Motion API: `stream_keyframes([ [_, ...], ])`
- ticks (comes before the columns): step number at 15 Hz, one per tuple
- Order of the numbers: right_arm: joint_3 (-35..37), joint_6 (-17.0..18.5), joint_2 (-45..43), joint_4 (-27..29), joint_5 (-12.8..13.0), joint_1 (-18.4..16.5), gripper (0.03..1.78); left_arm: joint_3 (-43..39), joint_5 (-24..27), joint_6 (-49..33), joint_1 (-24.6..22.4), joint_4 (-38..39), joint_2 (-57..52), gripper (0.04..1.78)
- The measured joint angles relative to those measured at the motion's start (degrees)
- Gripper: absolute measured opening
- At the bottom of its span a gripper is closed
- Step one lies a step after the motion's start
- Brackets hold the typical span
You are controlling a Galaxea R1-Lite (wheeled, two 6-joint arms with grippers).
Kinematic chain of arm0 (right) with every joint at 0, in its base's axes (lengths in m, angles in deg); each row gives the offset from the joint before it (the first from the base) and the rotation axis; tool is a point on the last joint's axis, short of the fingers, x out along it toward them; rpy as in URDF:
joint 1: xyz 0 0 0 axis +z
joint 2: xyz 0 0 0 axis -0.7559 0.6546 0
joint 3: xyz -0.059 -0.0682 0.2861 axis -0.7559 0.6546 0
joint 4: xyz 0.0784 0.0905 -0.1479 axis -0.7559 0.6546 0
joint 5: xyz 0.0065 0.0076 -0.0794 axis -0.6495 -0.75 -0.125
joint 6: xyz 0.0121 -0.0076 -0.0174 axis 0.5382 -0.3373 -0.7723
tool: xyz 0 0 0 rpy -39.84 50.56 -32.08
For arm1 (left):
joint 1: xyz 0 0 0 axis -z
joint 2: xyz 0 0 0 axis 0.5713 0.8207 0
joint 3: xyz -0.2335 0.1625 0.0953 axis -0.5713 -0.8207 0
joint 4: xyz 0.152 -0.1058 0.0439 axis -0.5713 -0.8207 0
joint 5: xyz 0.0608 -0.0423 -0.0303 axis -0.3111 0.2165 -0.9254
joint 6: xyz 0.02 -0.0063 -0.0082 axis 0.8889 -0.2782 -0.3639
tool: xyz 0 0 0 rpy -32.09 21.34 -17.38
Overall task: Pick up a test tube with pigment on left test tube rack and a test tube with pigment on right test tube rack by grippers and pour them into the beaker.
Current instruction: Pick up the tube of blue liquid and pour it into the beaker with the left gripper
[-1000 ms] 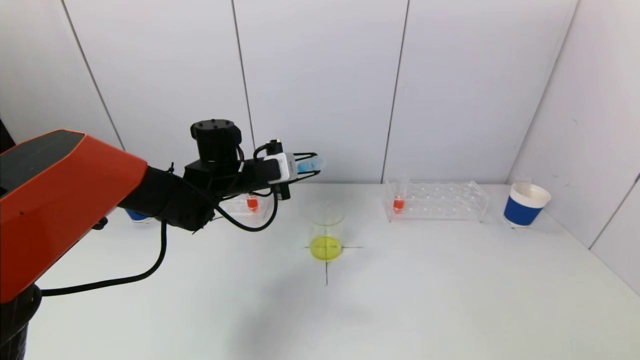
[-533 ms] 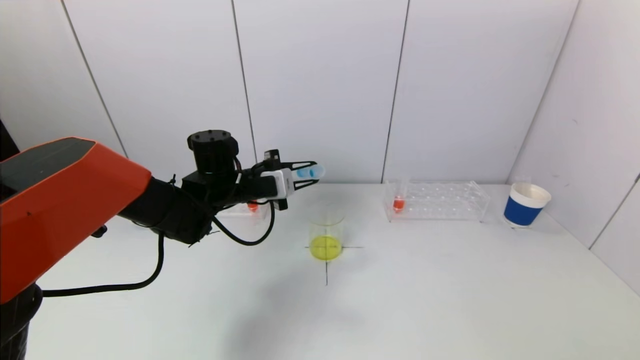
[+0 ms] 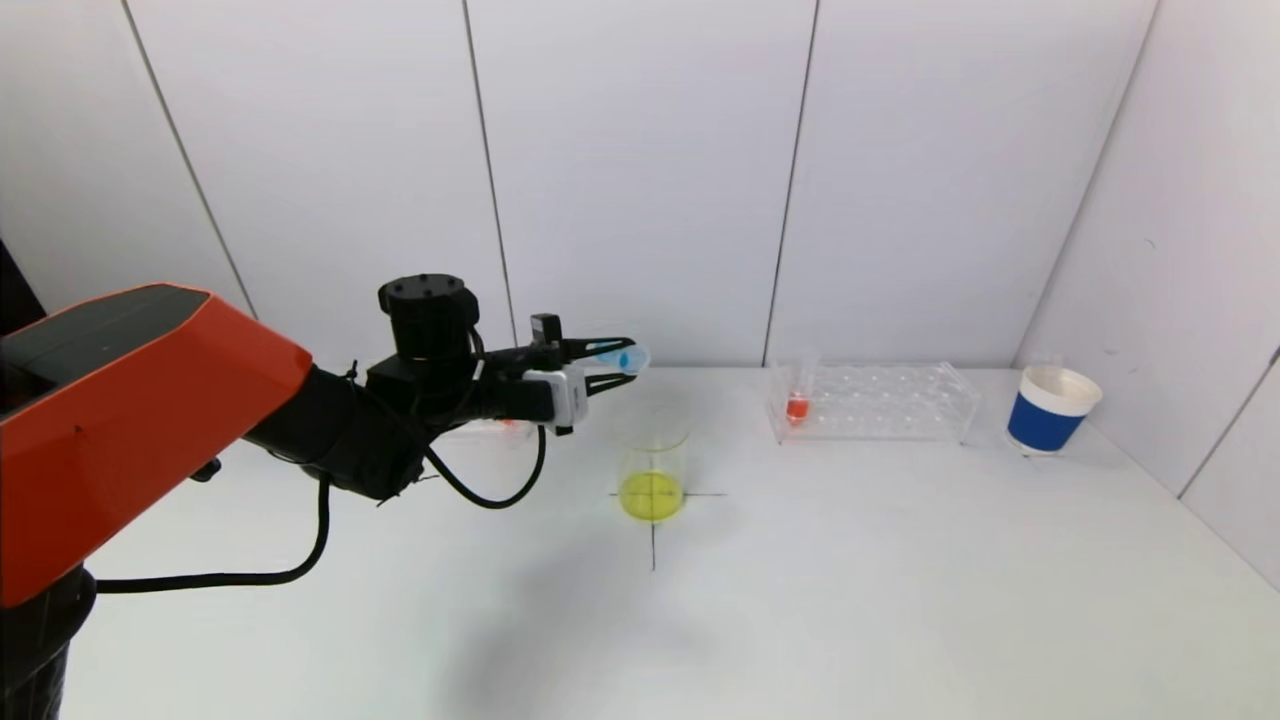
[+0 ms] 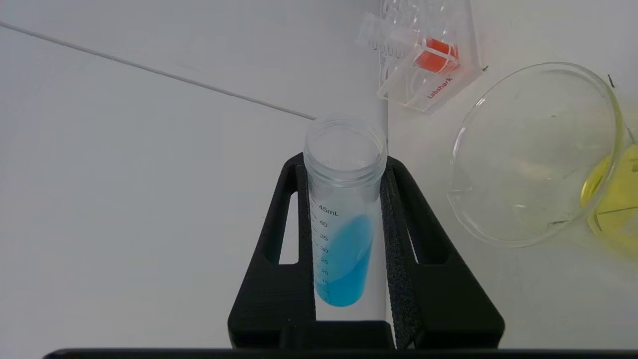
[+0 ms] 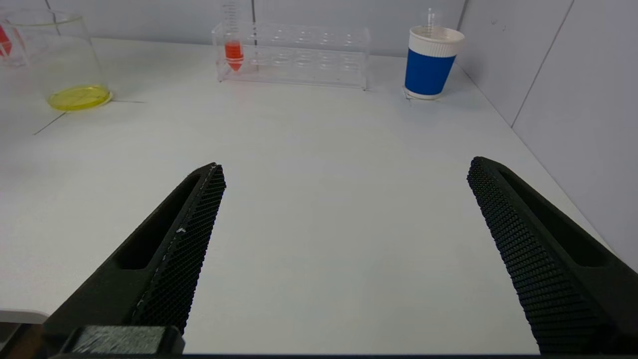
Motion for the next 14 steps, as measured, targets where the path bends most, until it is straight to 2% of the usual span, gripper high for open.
stream_keyframes([
  [14, 0.0, 0.0, 0.0, 0.0, 0.0, 0.0, 1.77, -0.8, 0.9, 9.8, 0.1, 1.8, 2.0, 0.42],
])
